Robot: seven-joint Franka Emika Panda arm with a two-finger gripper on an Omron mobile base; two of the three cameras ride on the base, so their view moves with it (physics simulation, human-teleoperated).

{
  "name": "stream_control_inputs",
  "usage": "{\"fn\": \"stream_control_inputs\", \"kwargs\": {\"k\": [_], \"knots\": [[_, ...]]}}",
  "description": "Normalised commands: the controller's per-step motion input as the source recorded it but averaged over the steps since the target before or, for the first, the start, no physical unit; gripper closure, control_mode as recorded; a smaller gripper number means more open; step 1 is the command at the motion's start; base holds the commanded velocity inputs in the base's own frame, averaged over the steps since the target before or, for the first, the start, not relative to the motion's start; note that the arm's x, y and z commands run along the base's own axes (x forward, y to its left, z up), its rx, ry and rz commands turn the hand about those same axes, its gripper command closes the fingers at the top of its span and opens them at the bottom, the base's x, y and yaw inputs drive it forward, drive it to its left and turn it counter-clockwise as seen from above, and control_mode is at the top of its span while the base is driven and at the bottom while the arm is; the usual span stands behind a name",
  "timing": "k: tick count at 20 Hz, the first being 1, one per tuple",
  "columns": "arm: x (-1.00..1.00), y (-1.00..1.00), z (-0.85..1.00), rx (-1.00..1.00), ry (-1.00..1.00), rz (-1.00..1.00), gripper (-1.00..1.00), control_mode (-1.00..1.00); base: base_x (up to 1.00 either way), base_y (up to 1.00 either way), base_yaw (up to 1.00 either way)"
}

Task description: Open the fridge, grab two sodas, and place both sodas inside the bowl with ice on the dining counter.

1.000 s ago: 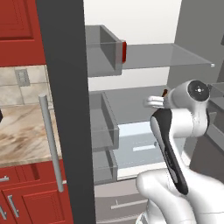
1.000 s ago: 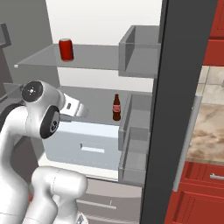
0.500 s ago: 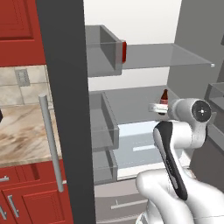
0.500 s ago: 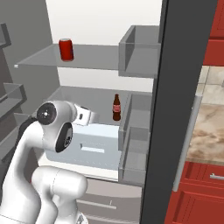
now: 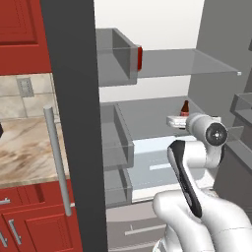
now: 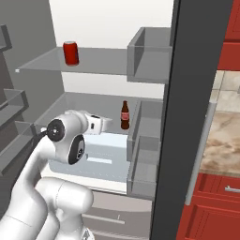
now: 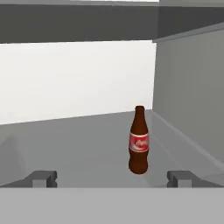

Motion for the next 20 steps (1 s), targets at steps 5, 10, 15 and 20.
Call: {"fn": "stream_control_inputs", "kwargs": {"k": [5,10,15,20], "knots": [[0.37,-0.31,0.01,-0.03,0.0,-0.02,-1.0,-1.0,0.0,0.0,0.0],[0.28,-0.23,-0.03,0.0,0.0,0.0,-1.0,-1.0,0.0,0.0,0.0],[0.15,-0.08,-0.05,0.0,0.0,0.0,-1.0,-1.0,0.0,0.0,0.0],[0.17,-0.23,-0.01,0.02,0.0,0.0,-1.0,-1.0,0.0,0.0,0.0]]}}
